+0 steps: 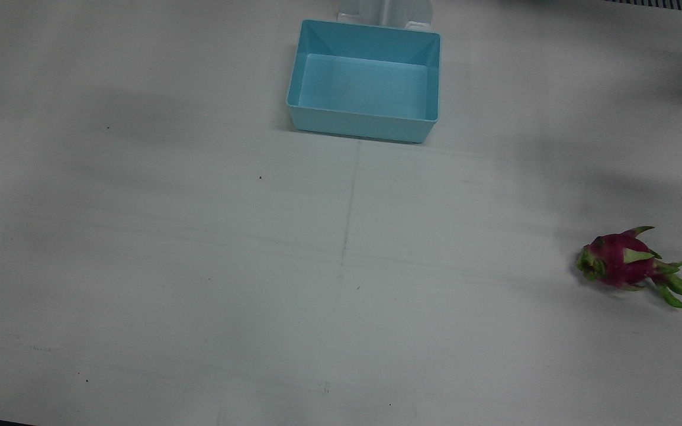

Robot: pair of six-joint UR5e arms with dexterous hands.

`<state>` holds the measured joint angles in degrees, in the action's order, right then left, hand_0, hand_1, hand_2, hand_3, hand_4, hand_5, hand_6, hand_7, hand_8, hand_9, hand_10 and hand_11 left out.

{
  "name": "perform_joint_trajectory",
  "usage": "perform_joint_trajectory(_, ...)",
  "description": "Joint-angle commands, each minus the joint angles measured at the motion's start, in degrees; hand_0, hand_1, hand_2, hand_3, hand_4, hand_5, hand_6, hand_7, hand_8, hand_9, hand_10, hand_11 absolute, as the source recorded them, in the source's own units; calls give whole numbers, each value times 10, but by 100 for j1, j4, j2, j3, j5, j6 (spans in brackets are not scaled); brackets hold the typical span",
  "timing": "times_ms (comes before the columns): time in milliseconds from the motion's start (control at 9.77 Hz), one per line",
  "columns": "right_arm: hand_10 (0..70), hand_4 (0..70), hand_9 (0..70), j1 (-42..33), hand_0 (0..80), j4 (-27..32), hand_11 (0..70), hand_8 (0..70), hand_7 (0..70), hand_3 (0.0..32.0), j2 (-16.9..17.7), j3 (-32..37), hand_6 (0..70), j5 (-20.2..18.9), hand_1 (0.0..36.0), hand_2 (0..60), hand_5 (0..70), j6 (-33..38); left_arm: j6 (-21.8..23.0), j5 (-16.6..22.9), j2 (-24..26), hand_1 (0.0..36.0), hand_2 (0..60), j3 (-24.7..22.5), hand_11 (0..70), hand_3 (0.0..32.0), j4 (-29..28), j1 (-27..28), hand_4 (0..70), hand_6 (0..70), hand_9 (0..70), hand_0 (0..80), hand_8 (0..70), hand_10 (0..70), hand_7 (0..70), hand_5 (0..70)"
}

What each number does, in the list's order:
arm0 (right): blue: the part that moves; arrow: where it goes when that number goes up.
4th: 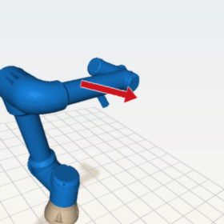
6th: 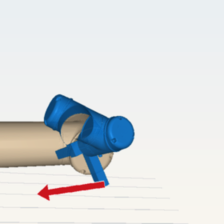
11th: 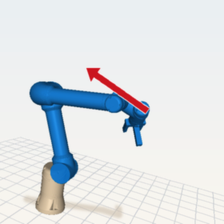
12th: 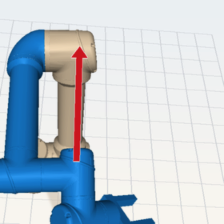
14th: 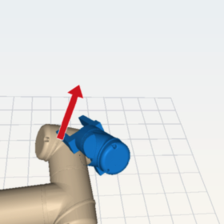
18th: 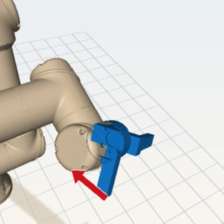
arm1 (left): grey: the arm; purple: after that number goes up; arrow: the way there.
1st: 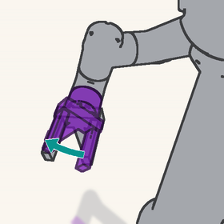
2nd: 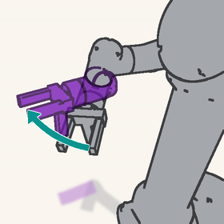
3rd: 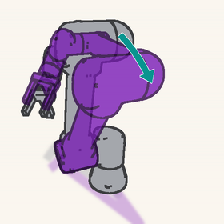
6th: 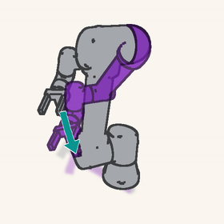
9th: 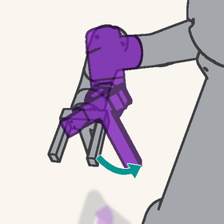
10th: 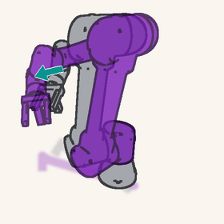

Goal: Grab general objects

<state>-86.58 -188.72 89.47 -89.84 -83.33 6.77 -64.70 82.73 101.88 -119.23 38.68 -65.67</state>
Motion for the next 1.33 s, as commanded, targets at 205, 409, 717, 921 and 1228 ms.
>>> perform_joint_trajectory(205,0,0,0,-8,0,2,0,0,0,0,0,-7,0,1,0,0,0,0,10,-240,-815,61,0,75,0,134,-1624,116,0,0,2,458,2,0,84,0)
perform_joint_trajectory(409,0,0,0,-8,0,2,0,0,0,0,0,-8,0,1,0,0,0,0,-43,-178,-1502,63,0,181,0,168,-1618,116,0,0,3,462,2,0,88,0)
perform_joint_trajectory(717,0,0,0,-8,0,2,0,0,0,0,0,-8,0,1,0,0,0,0,-43,189,-1909,111,0,190,0,320,-1758,404,0,0,2,482,0,0,81,16)
perform_joint_trajectory(921,0,0,0,-8,0,2,0,0,0,0,0,-8,0,1,0,0,0,0,-113,148,-1918,128,0,225,0,320,-1785,922,0,0,0,492,0,0,64,35)
perform_joint_trajectory(1228,0,0,0,-8,0,2,0,0,0,0,0,-8,0,1,0,0,0,0,-263,25,-1918,126,0,618,0,320,-1837,1083,0,0,0,494,0,0,71,57)
